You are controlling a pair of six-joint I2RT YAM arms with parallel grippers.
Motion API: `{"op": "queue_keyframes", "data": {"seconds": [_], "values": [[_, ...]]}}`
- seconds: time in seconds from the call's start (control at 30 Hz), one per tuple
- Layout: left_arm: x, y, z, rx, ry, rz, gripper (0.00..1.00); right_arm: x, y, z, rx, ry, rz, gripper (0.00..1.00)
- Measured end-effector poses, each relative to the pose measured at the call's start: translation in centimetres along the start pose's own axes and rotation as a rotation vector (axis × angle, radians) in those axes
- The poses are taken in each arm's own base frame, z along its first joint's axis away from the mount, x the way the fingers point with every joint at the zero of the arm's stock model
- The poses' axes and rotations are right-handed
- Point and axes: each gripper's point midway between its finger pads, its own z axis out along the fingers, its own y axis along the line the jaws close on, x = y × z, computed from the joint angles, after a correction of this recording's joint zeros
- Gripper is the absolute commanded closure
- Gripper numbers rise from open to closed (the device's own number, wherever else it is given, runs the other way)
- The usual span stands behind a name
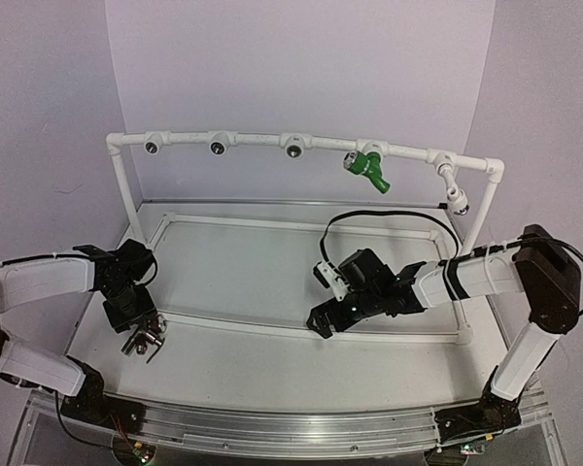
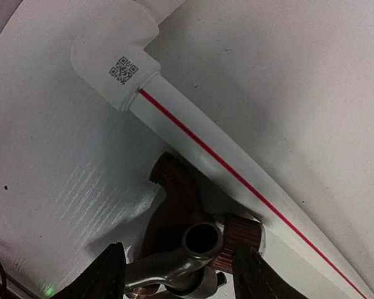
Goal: Install the water faucets
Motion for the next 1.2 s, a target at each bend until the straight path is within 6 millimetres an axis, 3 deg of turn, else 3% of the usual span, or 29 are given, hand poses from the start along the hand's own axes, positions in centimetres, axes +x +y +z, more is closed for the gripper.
{"op": "queue_keyframes", "data": {"seconds": [0.2,0.43,0.7,0.93,1.1,1.2], "values": [[0.0,0.9,1.6,-0.09,0.0,0.034,0.48,0.1,0.1,0.0,-0.001,0.001,0.001,0.02],[0.1,0.6,2.4,-0.104,0.008,0.062,0.57,0.2,0.2,0.0,-0.002,0.003,0.0,0.02],[0.1,-0.1,2.6,-0.083,0.004,0.077,0.84,0.2,0.2,0.0,-0.002,0.002,0.0,0.02],[-0.1,-0.6,1.7,-0.042,-0.01,0.092,0.99,0.2,0.1,0.0,0.008,-0.001,0.004,0.02],[-0.5,-1.5,0.5,0.022,-0.021,0.116,1.0,0.8,-0.1,0.1,0.029,0.014,-0.066,0.02],[-1.1,-2.7,-1.1,0.094,-0.044,0.129,1.0,1.7,0.8,0.2,0.023,0.046,-0.179,0.02]]}}
